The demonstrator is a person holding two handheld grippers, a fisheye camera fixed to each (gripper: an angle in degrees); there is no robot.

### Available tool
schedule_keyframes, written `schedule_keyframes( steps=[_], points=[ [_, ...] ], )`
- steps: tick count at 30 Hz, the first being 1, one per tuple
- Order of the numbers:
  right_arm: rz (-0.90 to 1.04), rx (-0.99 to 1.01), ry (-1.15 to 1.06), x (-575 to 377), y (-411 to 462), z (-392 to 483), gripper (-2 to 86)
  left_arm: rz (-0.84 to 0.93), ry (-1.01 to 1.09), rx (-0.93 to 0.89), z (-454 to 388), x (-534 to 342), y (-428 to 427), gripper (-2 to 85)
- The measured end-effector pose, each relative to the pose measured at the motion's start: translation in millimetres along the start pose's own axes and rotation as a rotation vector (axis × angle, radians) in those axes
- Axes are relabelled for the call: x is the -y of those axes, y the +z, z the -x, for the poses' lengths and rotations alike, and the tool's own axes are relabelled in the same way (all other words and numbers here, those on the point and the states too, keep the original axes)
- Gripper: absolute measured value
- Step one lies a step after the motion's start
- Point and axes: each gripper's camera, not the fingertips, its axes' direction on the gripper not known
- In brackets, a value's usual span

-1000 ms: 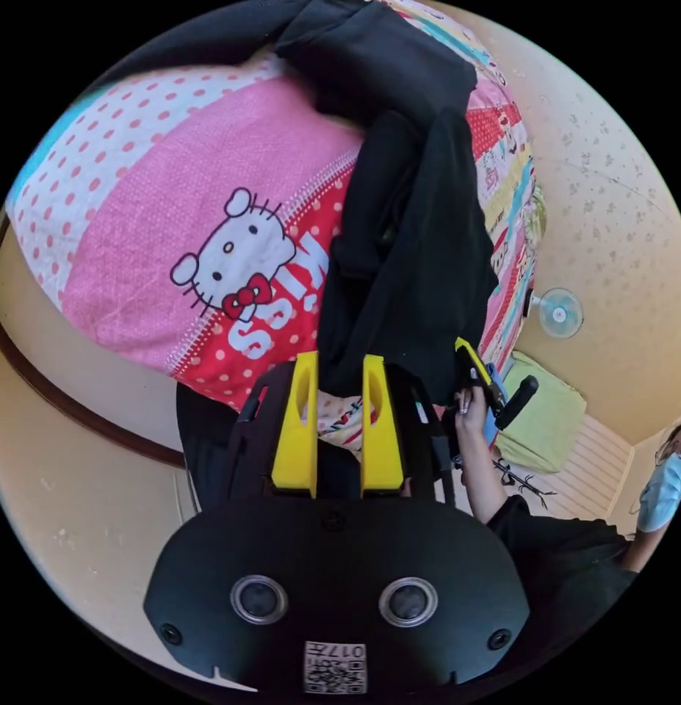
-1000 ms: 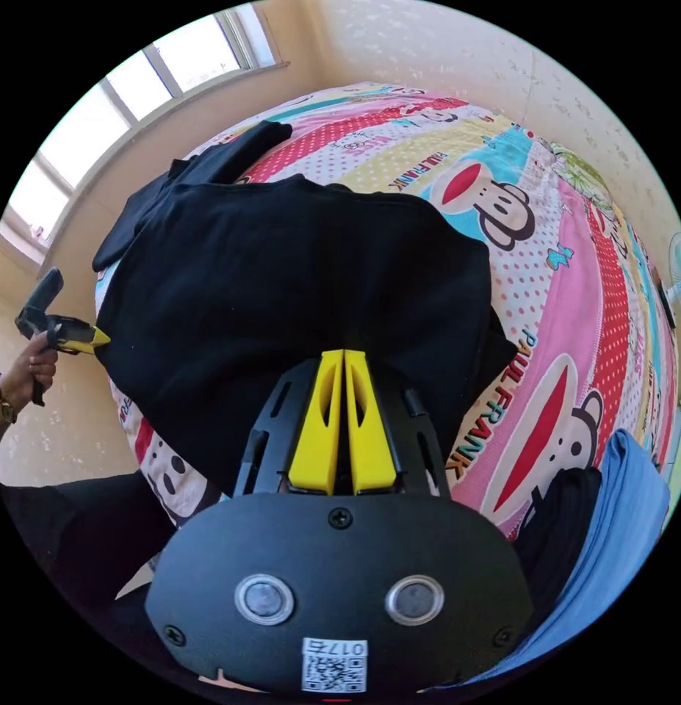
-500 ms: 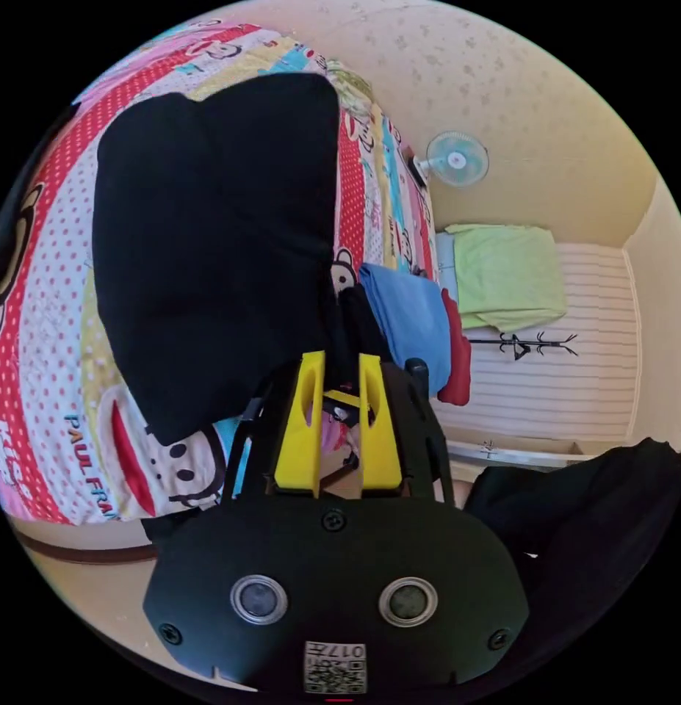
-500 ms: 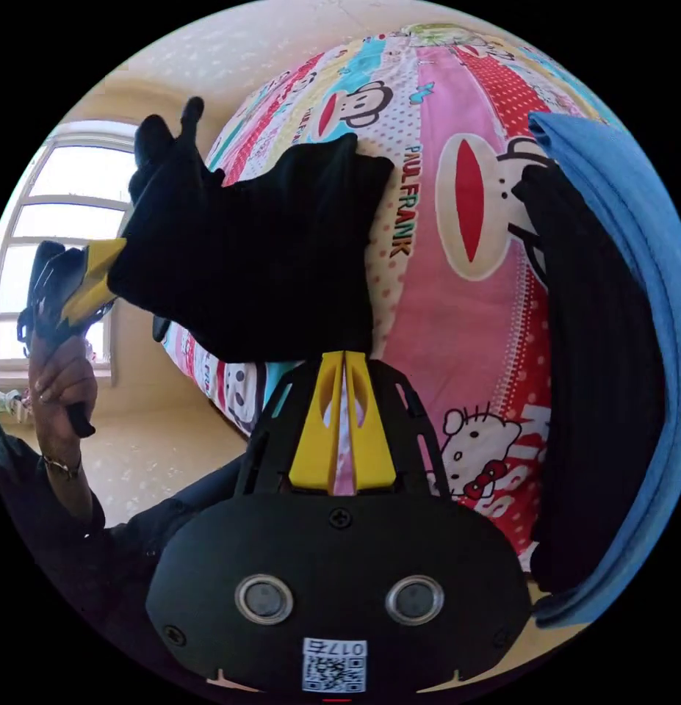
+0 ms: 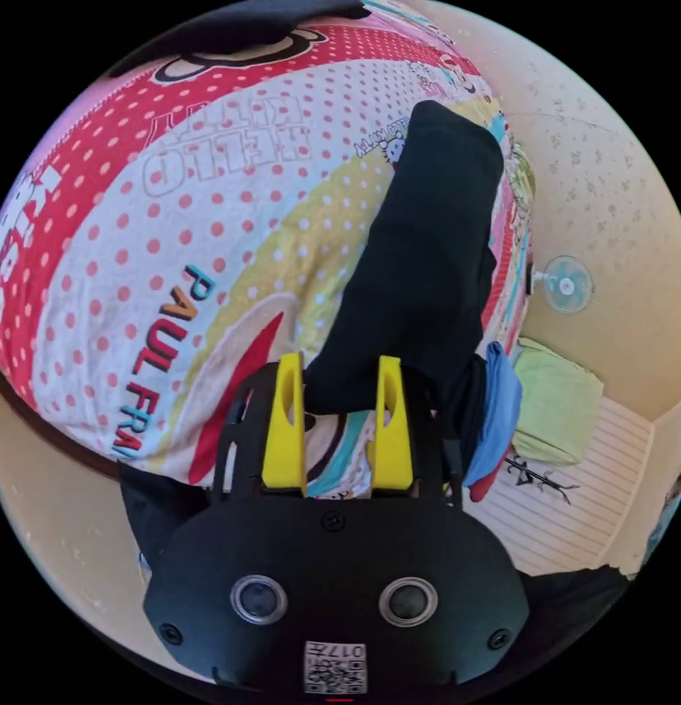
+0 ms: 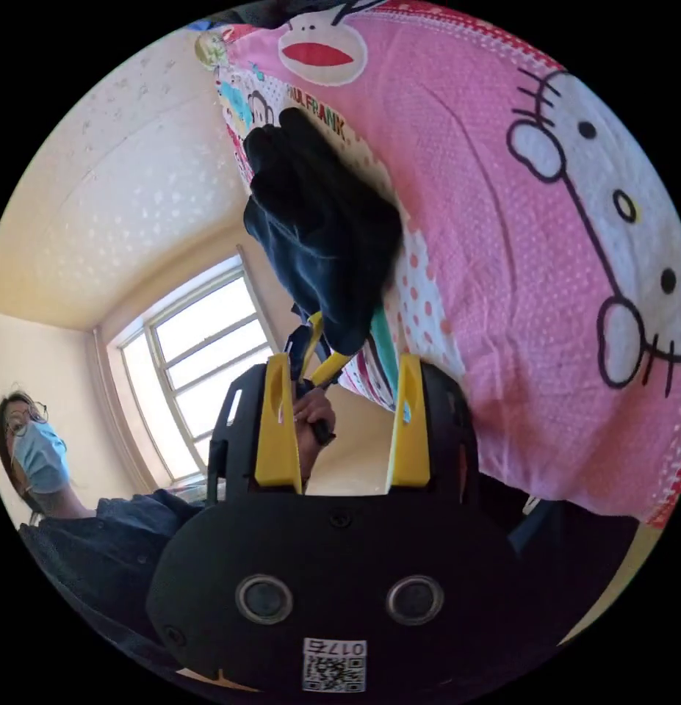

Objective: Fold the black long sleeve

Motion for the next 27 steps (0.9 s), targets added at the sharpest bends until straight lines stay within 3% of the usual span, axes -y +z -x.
schedule_keyframes(
  steps=[3,6,9,12,19,25,27],
  points=[
    [-0.086,0.206,0.102,9,9,-5,22.8,0.030,0.004,-0.119,-10,-34,3,6.7],
    [-0.150,0.356,0.158,19,23,5,24.3,0.089,0.113,-0.080,-58,-79,-3,6.4],
    [-0.120,0.639,0.090,34,37,44,23.0,0.080,0.251,0.001,-119,-131,-19,6.4],
    [-0.028,0.610,-0.024,29,33,110,21.2,0.021,0.393,0.062,-180,-169,-45,6.4],
    [0.087,0.707,-0.463,12,-38,302,17.8,0.008,0.754,-0.020,-308,-252,-60,6.7],
    [-0.080,0.567,-0.736,-25,-172,368,15.1,0.194,0.867,-0.136,-348,-294,-19,6.1],
    [-0.182,0.507,-0.718,-28,-215,349,14.2,0.215,0.796,-0.052,-338,-292,-8,5.2]
  ],
)
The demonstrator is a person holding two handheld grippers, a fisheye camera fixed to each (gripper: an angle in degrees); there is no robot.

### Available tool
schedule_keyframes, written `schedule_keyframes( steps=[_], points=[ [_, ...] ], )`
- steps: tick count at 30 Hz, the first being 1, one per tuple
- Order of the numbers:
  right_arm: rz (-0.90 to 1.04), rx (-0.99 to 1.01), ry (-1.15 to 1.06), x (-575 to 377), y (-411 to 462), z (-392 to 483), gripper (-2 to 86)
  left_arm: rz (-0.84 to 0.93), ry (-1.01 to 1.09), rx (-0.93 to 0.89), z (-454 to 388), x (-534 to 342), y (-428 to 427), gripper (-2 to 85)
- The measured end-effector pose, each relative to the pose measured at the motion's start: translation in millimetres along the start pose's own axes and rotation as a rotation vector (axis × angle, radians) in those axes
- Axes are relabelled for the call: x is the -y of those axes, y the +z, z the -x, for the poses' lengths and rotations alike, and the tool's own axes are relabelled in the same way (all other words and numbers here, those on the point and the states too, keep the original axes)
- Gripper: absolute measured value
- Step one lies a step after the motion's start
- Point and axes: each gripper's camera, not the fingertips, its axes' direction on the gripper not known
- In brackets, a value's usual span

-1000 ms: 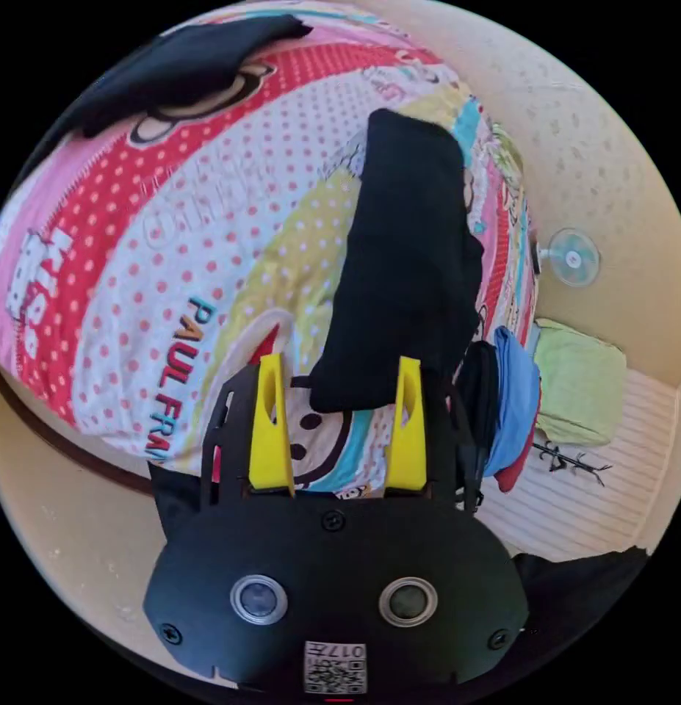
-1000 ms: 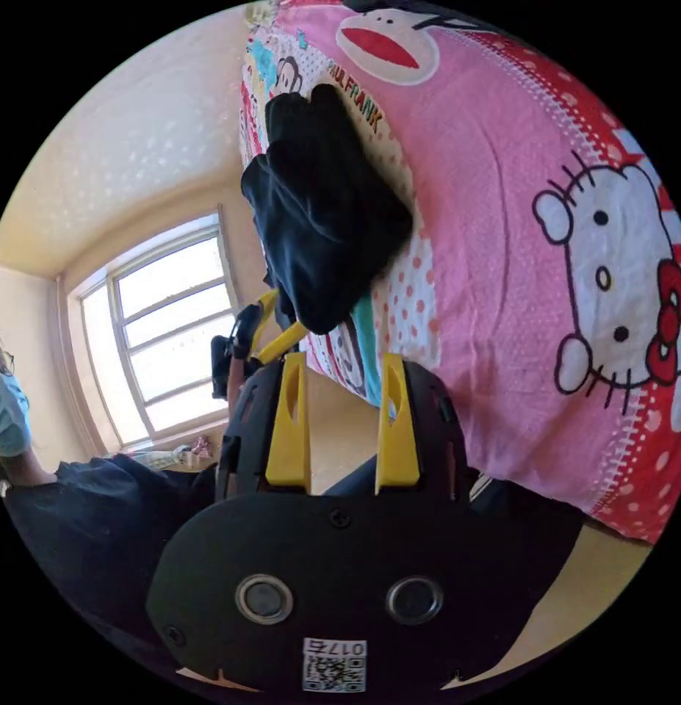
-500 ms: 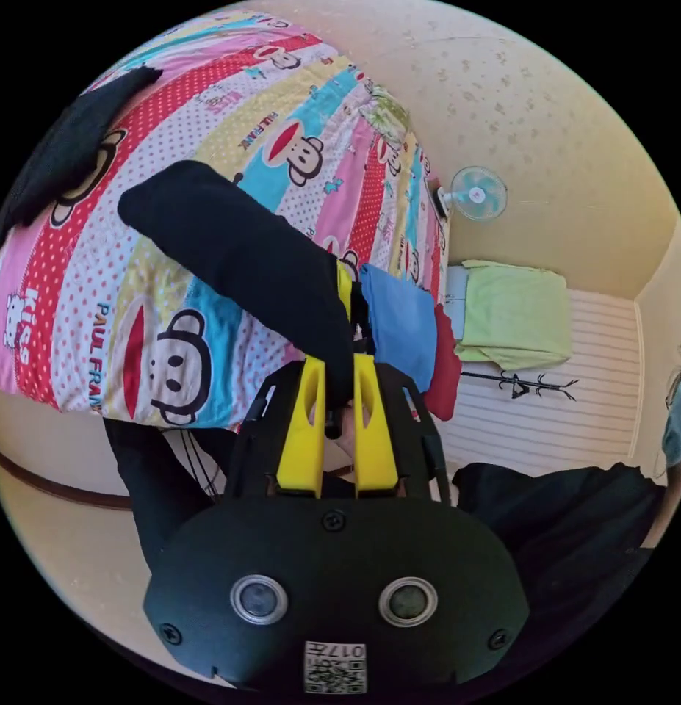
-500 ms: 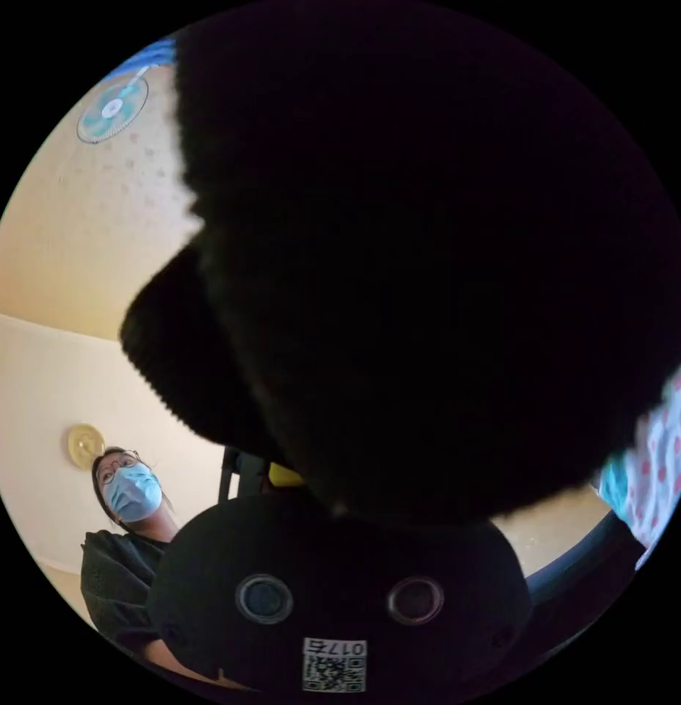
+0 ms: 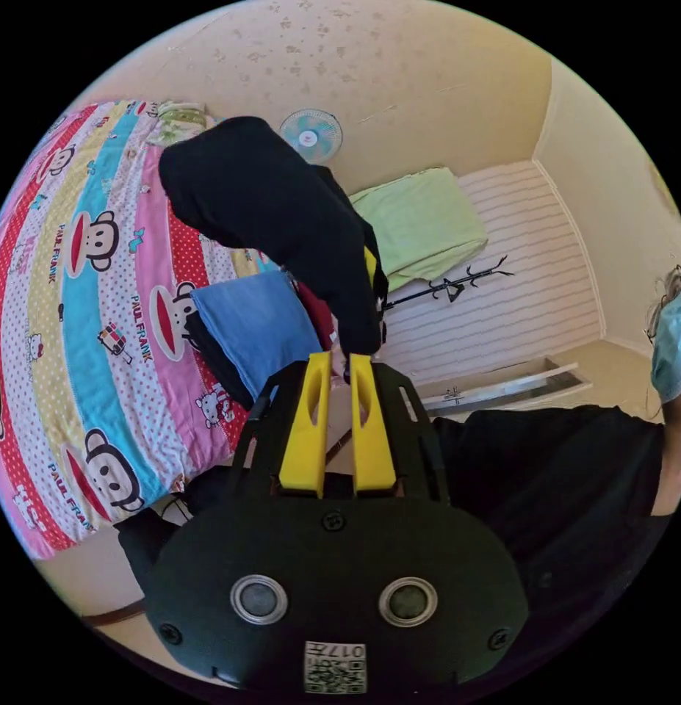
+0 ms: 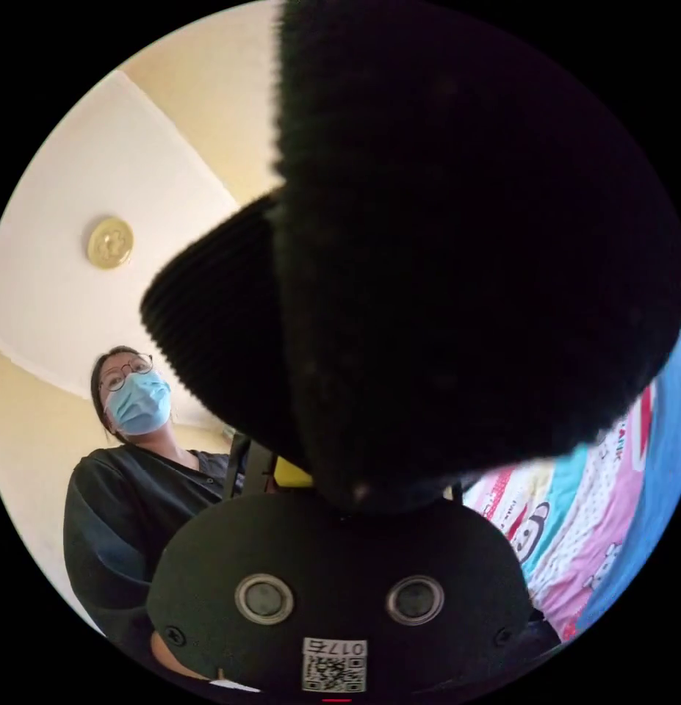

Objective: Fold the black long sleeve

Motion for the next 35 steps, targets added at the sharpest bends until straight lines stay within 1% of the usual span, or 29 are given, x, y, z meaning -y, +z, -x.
schedule_keyframes(
  steps=[1,2,3,4,5,6,7,9,10,12,14,15,17,19,22,24,26,27,29,30,32,33,35],
  points=[
    [-0.061,-0.087,0.040,-5,-34,-6,13.6,0.014,-0.025,0.012,4,-1,1,5.2],
    [-0.106,-0.215,0.119,-15,-71,-20,13.0,0.031,-0.071,0.023,13,-3,-1,5.2],
    [-0.117,-0.290,0.180,-22,-88,-30,12.6,0.036,-0.120,0.031,22,-4,-7,5.2],
    [-0.111,-0.451,0.337,-39,-123,-56,11.9,0.038,-0.147,0.038,27,-5,-11,5.2],
    [-0.052,-0.616,0.525,-63,-152,-84,11.2,0.040,-0.195,0.057,35,-7,-19,5.2],
    [-0.018,-0.697,0.600,-77,-165,-94,10.9,0.039,-0.226,0.077,40,-8,-29,5.2],
    [-0.011,-0.754,0.625,-106,-185,-101,10.3,0.037,-0.237,0.086,41,-9,-34,5.2],
    [-0.092,-0.655,0.602,-152,-210,-101,8.9,0.010,-0.263,0.122,43,-12,-57,5.2],
    [-0.151,-0.590,0.633,-186,-224,-103,6.3,0.002,-0.269,0.134,43,-13,-62,5.2],
    [-0.206,-0.568,0.678,-240,-239,-105,3.6,-0.016,-0.301,0.167,44,-16,-81,5.2],
    [-0.208,-0.648,0.884,-314,-252,-113,1.8,-0.030,-0.321,0.167,43,-17,-95,5.2],
    [-0.201,-0.684,0.938,-331,-254,-114,1.6,-0.037,-0.326,0.171,42,-16,-106,5.2],
    [-0.162,-0.818,1.079,-381,-253,-114,0.8,-0.043,-0.329,0.207,39,-13,-124,5.2],
    [-0.170,-0.851,1.093,-400,-245,-116,0.5,-0.049,-0.326,0.261,35,-10,-145,5.2],
    [-0.207,-0.761,1.044,-398,-217,-142,0.3,-0.072,-0.302,0.366,31,-8,-186,5.1],
    [-0.123,-0.729,1.022,-378,-186,-170,0.2,-0.103,-0.297,0.450,35,-11,-218,5.0],
    [0.131,-0.786,0.954,-335,-120,-207,0.2,-0.119,-0.309,0.471,45,-14,-240,4.9],
    [0.197,-0.806,0.930,-324,-101,-215,0.1,-0.127,-0.321,0.457,55,-17,-255,4.6],
    [0.396,-0.858,0.825,-286,-26,-241,0.1,-0.146,-0.356,0.407,73,-21,-280,4.4],
    [0.436,-0.866,0.797,-277,-7,-246,0.1,-0.169,-0.379,0.368,86,-24,-298,4.3],
    [0.609,-0.941,0.660,-249,68,-259,0.1,-0.209,-0.416,0.334,106,-27,-329,4.4],
    [0.654,-0.974,0.618,-244,86,-260,0.1,-0.232,-0.441,0.332,118,-29,-349,4.6],
    [0.812,-1.120,0.440,-233,154,-259,0.2,-0.255,-0.487,0.339,141,-32,-378,5.2]
  ],
)
